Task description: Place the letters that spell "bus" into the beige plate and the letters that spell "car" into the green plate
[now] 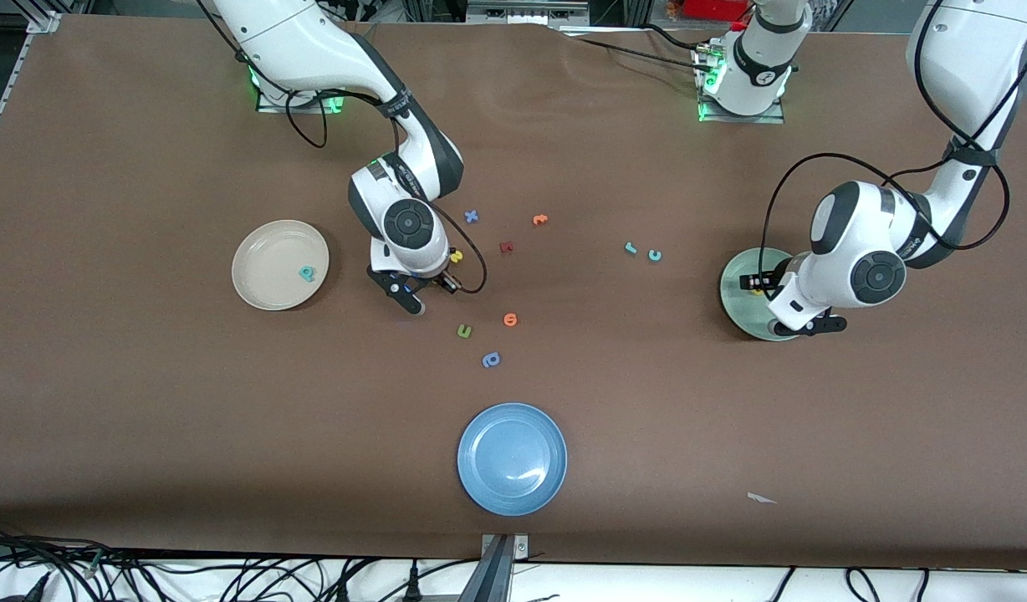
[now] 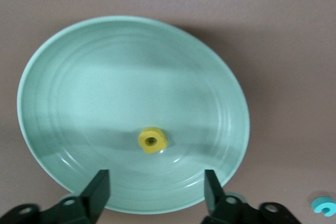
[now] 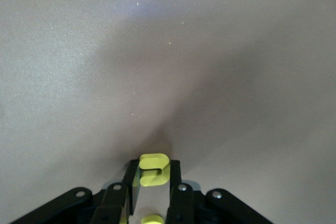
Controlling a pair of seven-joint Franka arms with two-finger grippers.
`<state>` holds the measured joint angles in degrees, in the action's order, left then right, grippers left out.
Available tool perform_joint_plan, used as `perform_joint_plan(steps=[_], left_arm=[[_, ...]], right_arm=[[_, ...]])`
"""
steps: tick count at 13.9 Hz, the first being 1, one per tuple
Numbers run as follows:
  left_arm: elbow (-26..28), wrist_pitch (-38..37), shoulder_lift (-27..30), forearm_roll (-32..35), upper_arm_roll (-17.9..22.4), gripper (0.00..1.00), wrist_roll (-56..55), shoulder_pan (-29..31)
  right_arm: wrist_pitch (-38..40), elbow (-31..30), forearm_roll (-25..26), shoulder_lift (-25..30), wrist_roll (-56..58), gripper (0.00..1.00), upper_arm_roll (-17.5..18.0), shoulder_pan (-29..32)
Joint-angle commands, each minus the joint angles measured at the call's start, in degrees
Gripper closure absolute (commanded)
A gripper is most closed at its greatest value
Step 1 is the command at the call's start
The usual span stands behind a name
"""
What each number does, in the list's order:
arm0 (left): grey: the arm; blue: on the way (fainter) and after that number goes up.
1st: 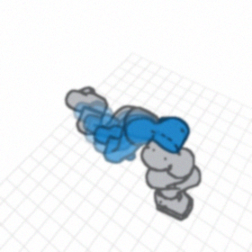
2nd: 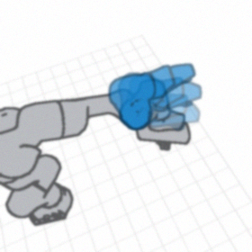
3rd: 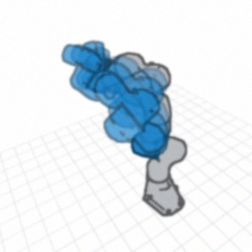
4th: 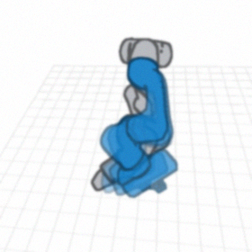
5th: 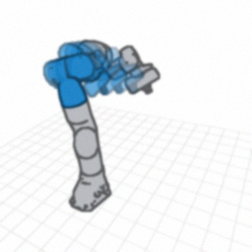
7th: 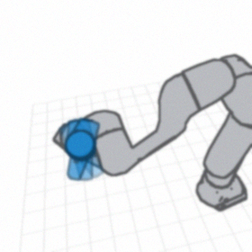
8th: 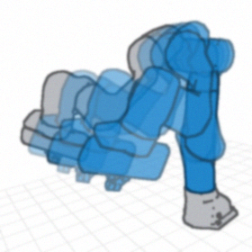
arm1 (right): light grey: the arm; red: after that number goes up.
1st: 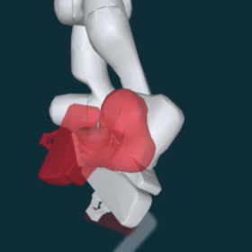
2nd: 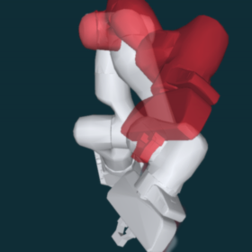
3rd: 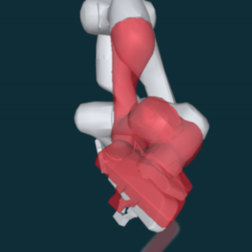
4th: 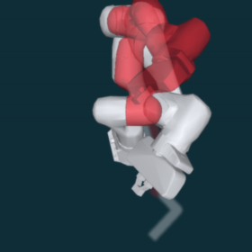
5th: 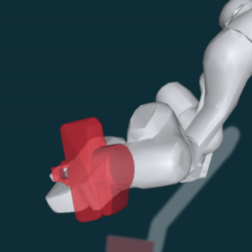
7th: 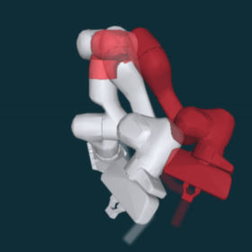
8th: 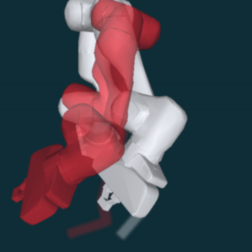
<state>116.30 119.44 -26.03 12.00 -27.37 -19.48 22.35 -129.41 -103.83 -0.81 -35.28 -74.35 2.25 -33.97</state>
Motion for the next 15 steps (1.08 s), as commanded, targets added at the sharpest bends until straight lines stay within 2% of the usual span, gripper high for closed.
perform_joint_plan(steps=[1, 3, 5, 7, 10, 13, 15], left_arm=[[-0.81, -0.79, 1.25, 0.39, -3.28, 0.00, -5.81, -0.02], [-0.64, -0.79, 1.33, -0.40, -6.45, 0.00, -11.87, 0.07], [0.06, -0.62, 1.33, -0.58, -10.75, 0.03, -19.07, 0.07], [1.90, 0.69, 0.98, -0.58, -13.83, 0.12, -23.75, -0.02], [6.46, 8.23, 0.72, -0.58, -14.46, 0.15, -27.97, -2.03], [10.16, 14.57, 0.54, -0.49, -14.46, 0.21, -28.69, -2.31], [10.70, 15.38, -0.33, -0.49, -14.46, 0.23, -28.69, -2.83]], right_arm=[[8.70, -0.76, -0.68, 6.00, 8.57, 0.87, -1.28, 1.79], [14.15, -1.11, -0.68, 8.11, 15.78, 0.87, -3.73, 2.85], [17.59, -2.16, -0.77, 9.96, 25.60, 0.87, -8.47, 2.86], [17.97, -6.97, -0.68, 13.11, 35.80, 0.87, -12.69, 2.86], [14.03, -16.11, -0.77, 17.95, 47.50, 0.87, -18.32, 2.86], [8.23, -24.20, -0.68, 19.72, 51.14, 0.87, -20.44, 2.86], [6.19, -26.07, -0.68, 19.55, 53.86, 0.85, -21.41, 2.86]])
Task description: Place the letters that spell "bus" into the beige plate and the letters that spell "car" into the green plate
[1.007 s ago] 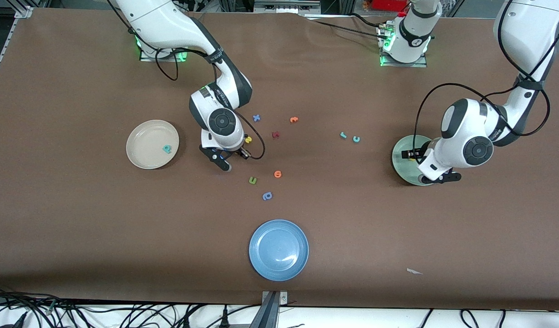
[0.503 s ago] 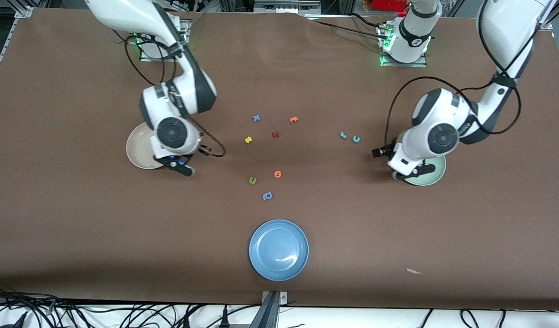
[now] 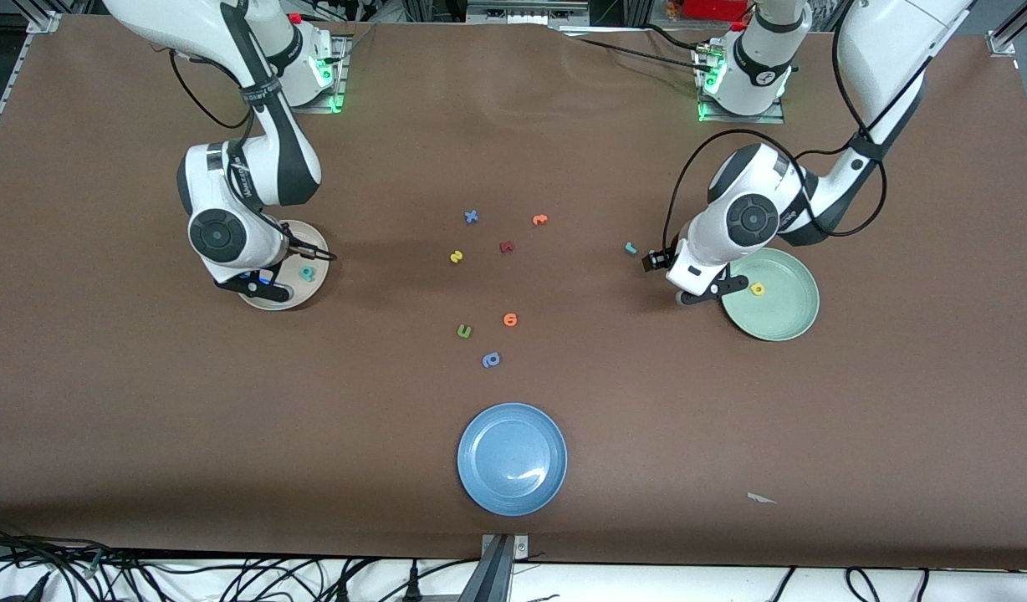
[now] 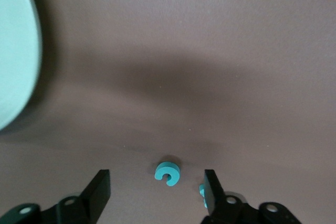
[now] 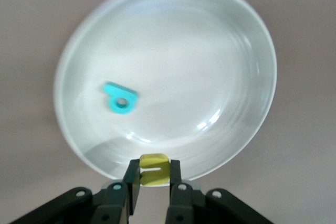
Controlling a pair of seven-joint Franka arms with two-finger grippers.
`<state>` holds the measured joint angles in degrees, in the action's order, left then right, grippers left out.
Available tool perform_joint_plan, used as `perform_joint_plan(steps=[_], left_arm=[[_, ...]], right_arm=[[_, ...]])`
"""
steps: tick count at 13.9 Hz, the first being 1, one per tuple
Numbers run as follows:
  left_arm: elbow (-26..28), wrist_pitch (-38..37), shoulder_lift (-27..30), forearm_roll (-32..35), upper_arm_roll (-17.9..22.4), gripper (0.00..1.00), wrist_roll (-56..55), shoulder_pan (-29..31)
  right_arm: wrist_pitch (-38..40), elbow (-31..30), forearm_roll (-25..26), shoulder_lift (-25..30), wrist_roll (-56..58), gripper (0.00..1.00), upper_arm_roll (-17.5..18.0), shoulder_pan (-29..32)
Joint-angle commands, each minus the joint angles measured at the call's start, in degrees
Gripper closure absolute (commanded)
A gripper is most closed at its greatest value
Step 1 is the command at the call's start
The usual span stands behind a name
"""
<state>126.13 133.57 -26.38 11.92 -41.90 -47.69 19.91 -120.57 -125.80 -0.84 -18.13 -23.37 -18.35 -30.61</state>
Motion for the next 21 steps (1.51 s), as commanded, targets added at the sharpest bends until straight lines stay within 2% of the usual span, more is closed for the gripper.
perform_joint_plan(steps=[1, 3, 4, 7, 10, 11, 13, 16, 17, 18, 21], left_arm=[[1.57, 1.43, -0.25, -0.06, 0.15, 0.27, -0.47, -0.75], [1.84, 1.52, -1.39, 0.56, 0.16, 0.30, -0.47, -0.75], [1.84, 1.61, -1.57, 0.56, 0.16, 0.31, -0.47, -0.75], [1.84, 1.69, -2.45, 0.56, 0.16, 0.31, -0.47, -1.36], [1.93, 3.45, -3.32, 0.56, 0.24, 0.33, -0.82, -1.46], [1.93, 3.54, -3.50, 0.65, 0.33, 0.35, -0.82, -1.54], [1.93, 3.54, -3.94, 0.65, 0.42, 0.36, -0.82, -1.63], [1.93, 3.54, -4.64, 3.19, 0.68, 0.36, -1.96, -1.63], [1.93, 3.54, -5.34, 4.33, 0.68, 0.36, -2.58, -1.63], [1.93, 3.63, -5.52, 5.38, 0.77, 0.37, -3.28, -1.63], [1.84, 3.63, -5.79, 6.27, 0.77, 0.37, -4.25, -1.63]], right_arm=[[-2.65, -4.10, -0.65, 2.13, 2.98, 0.74, -0.81, -0.50], [-2.22, -3.84, -0.65, 2.13, 2.89, 0.15, -0.81, -0.50], [-1.69, -3.31, -0.65, 2.48, 2.55, 0.09, -0.73, -0.59], [2.87, 1.07, -0.65, 2.48, 0.01, 0.09, 0.94, -1.29], [4.30, 7.13, -0.74, 1.17, -4.65, 0.09, 5.76, -1.29], [4.20, 9.59, -1.96, 0.12, -5.27, 0.10, 6.48, -1.29], [4.90, 15.91, -10.54, -3.56, -8.77, 0.12, 7.97, -1.73], [0.80, 18.22, -12.16, -6.91, -14.13, 0.16, 9.12, -4.97], [-1.05, 18.40, -12.16, -7.79, -17.38, 0.16, 9.12, -6.46], [-3.42, 18.40, -12.16, -8.76, -20.54, 0.23, 9.21, -8.04], [-8.53, 18.23, -12.43, -10.96, -33.28, 0.25, 9.38, -10.95]])
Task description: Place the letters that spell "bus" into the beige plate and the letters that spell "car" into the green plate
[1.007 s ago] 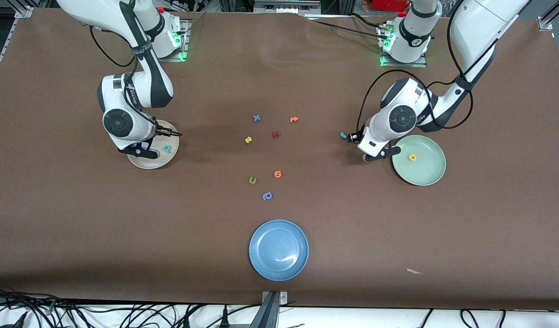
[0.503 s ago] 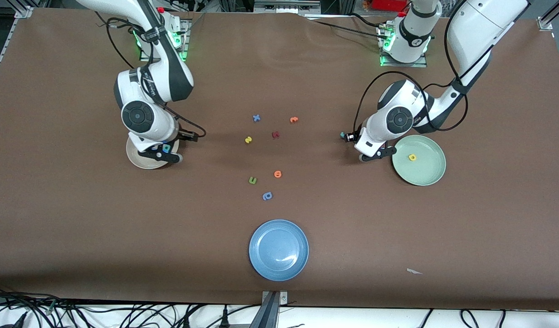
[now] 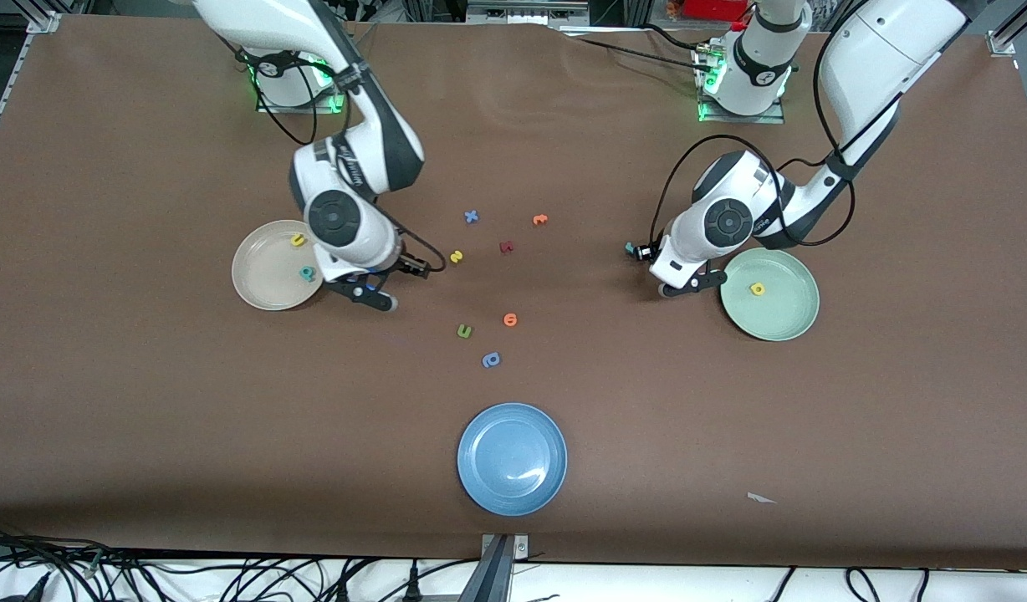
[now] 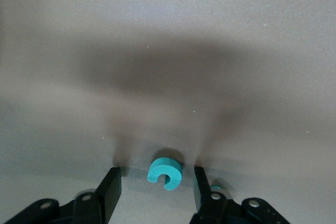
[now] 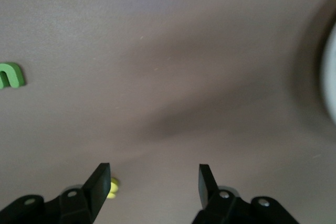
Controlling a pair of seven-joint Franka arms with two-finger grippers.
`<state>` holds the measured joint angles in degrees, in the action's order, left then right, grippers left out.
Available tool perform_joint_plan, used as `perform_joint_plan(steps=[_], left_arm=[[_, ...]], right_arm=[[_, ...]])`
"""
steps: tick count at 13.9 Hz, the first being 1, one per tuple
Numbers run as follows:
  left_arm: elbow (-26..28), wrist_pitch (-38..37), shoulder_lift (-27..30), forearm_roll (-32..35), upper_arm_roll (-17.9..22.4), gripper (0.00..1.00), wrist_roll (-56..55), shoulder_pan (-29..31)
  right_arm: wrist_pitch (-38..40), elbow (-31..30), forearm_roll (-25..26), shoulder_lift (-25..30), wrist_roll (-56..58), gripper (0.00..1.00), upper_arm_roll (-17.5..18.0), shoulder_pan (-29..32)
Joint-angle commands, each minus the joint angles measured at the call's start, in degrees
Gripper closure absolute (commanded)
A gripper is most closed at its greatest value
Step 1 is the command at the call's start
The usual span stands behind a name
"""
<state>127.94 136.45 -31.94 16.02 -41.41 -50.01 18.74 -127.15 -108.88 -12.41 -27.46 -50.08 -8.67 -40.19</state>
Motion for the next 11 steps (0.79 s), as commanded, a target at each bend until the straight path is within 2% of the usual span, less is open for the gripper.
perform_joint_plan(steps=[1, 2, 4, 6, 9, 11], left_arm=[[0.02, 0.75, -0.23, 2.17, 0.28, 0.40, -2.02, -0.45], [0.02, 0.75, -0.23, 2.17, 0.28, 0.46, -2.02, -0.45], [0.02, 0.75, -0.23, 2.17, 0.28, 0.58, -2.02, -0.45], [0.02, 0.75, -0.23, 2.17, 0.28, 0.68, -2.02, -0.45], [-0.06, 0.66, -0.14, 2.17, 0.19, 0.77, -2.02, -0.54], [-0.68, -0.04, 0.56, 2.17, 0.19, 0.77, -1.93, -0.45]], right_arm=[[-3.18, 1.21, -0.86, -2.42, -9.83, 0.27, -0.29, -2.95], [-4.50, 1.04, -0.95, -2.77, -11.86, 0.27, -0.20, -3.83], [-7.05, 0.60, -4.27, -3.65, -14.16, 0.30, 1.63, -4.19], [-8.03, 0.51, -4.55, -4.36, -14.26, 0.30, 1.91, -4.28], [-9.17, 0.51, -4.64, -5.67, -16.80, 0.37, 2.17, -5.50], [-9.17, -0.02, -4.64, -5.94, -17.07, 0.40, 2.17, -5.86]])
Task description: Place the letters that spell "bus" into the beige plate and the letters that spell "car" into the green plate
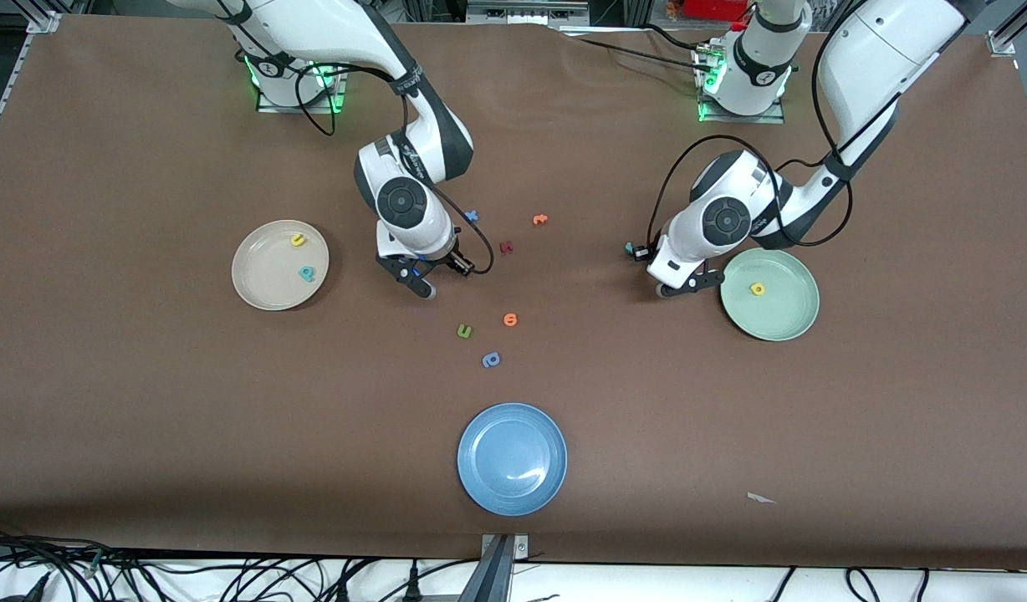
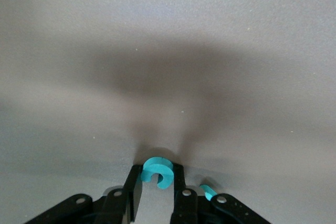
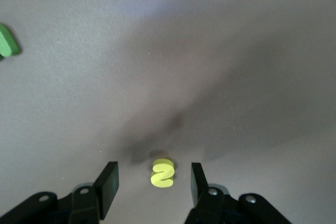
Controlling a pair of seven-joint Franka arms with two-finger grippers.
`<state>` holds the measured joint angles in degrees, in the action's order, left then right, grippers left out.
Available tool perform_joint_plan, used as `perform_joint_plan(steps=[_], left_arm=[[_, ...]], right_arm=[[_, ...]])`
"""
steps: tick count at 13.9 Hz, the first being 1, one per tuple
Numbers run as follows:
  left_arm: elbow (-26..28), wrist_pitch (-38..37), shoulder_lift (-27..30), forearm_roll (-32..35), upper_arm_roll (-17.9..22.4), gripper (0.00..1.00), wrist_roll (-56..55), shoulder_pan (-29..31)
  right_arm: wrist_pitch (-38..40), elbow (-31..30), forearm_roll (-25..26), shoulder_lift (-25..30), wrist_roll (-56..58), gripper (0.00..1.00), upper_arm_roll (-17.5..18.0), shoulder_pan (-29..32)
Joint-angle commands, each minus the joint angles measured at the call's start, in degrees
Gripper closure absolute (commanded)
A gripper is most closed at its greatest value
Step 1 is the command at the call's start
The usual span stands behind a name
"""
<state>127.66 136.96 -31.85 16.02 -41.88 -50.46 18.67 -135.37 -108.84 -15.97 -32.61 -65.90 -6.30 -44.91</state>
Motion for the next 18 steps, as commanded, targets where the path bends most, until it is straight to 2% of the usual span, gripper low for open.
perform_joint_plan(steps=[1, 4, 7, 11, 14, 17, 18], left_arm=[[-0.49, -0.64, 1.09, 2.17, 0.49, 0.77, -1.39, 0.05], [-1.44, -2.29, 4.68, 2.17, 0.31, 0.76, -0.78, 0.58], [-6.09, -9.84, 6.28, 2.17, 0.05, 0.75, 1.14, 2.42], [-10.59, -18.28, 6.37, 2.08, -0.04, 0.75, 11.84, 8.39], [-12.61, -23.30, 6.28, 2.08, 0.04, 0.75, 22.21, 13.74], [-12.53, -23.40, 5.84, 2.26, 0.75, 0.75, 29.79, 17.62], [-12.53, -23.40, 5.58, 2.26, 0.92, 0.75, 31.03, 18.41]], right_arm=[[-0.95, -0.49, -1.08, -0.70, -1.24, 0.41, -0.20, -1.32], [-0.95, -1.20, -1.08, -0.70, -1.24, 0.46, -0.29, -2.11], [-2.09, -1.29, -1.08, -1.05, -1.33, 0.47, -0.20, -2.46], [-2.45, -1.64, -1.08, -1.31, -1.24, 0.54, -0.29, -2.82], [-2.71, -1.73, -1.08, -1.40, -1.24, 0.70, -0.29, -2.99], [-2.62, -1.64, -1.08, -1.40, -1.24, 0.91, -0.29, -2.82], [-2.45, -1.46, -0.99, -1.32, -1.24, 0.94, -0.38, -2.82]])
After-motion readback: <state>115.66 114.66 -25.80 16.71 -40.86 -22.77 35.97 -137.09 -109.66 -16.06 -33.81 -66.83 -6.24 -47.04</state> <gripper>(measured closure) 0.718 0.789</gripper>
